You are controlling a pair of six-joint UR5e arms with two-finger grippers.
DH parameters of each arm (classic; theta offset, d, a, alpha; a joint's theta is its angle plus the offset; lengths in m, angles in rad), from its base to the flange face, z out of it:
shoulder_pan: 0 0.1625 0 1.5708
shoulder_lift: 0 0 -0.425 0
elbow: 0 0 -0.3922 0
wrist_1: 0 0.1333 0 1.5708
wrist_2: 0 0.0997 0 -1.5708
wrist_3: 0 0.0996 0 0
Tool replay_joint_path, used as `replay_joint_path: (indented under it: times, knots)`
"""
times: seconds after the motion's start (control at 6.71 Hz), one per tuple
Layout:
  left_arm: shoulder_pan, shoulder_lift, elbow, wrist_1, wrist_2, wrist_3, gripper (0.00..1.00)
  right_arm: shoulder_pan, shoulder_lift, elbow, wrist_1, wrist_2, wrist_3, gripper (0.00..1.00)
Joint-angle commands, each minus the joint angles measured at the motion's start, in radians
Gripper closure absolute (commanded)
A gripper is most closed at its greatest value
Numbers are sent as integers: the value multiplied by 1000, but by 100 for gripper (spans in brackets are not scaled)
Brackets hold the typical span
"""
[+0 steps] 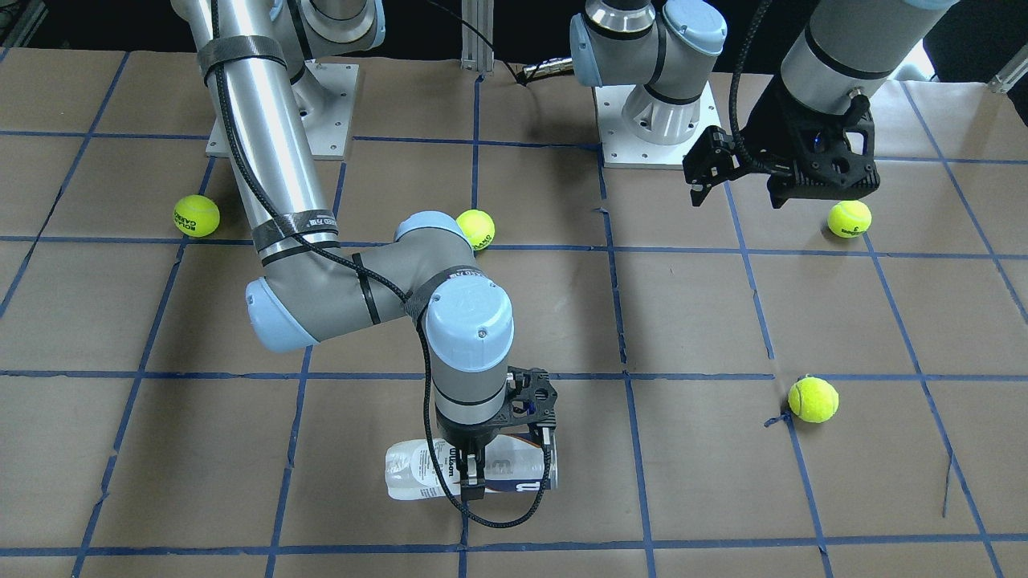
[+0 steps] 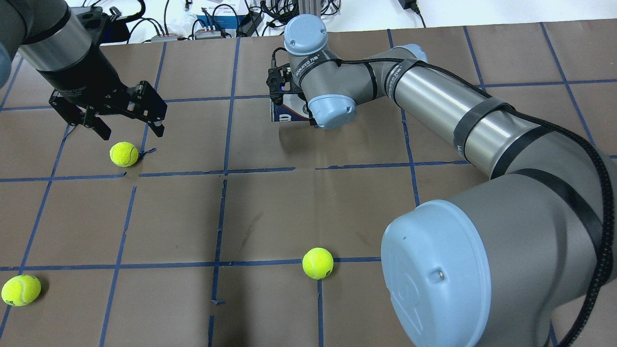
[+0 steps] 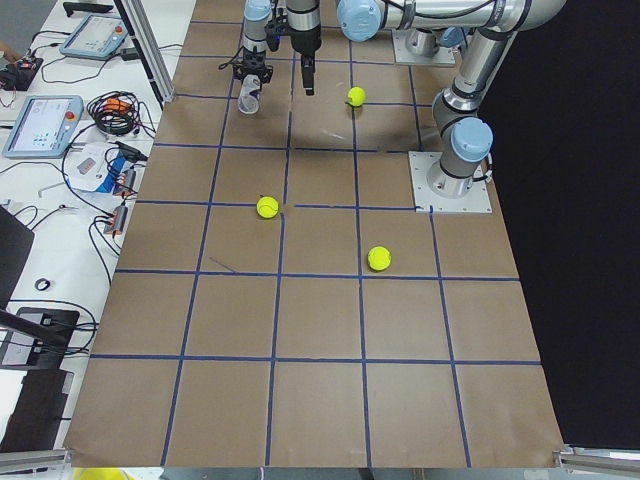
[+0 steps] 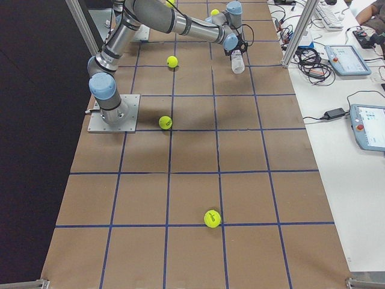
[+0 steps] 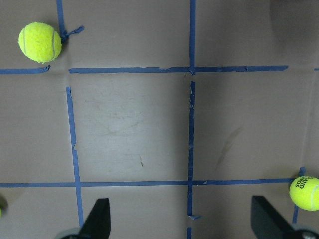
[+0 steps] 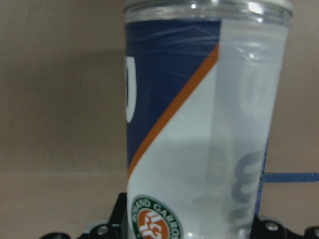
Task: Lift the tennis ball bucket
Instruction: 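Carry the can with the right gripper toward the middle, laying it on its side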
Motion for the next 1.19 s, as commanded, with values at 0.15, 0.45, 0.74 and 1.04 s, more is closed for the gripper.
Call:
replay_joint_path:
  times: [0.15, 0.45, 0.74, 1.04]
  knots:
    - [3, -12, 23, -1, 0, 10, 0, 0, 17, 19, -33, -1, 0, 0]
    - [3, -29, 87, 2, 0, 6, 0, -1, 0, 15, -33, -1, -2, 0]
    - [2, -147, 153, 7, -7, 9, 0, -17, -76, -49, -17, 13, -25, 0]
    - [-8, -275, 183, 165, -11, -3, 0, -107, -179, -37, 5, 52, 9, 0]
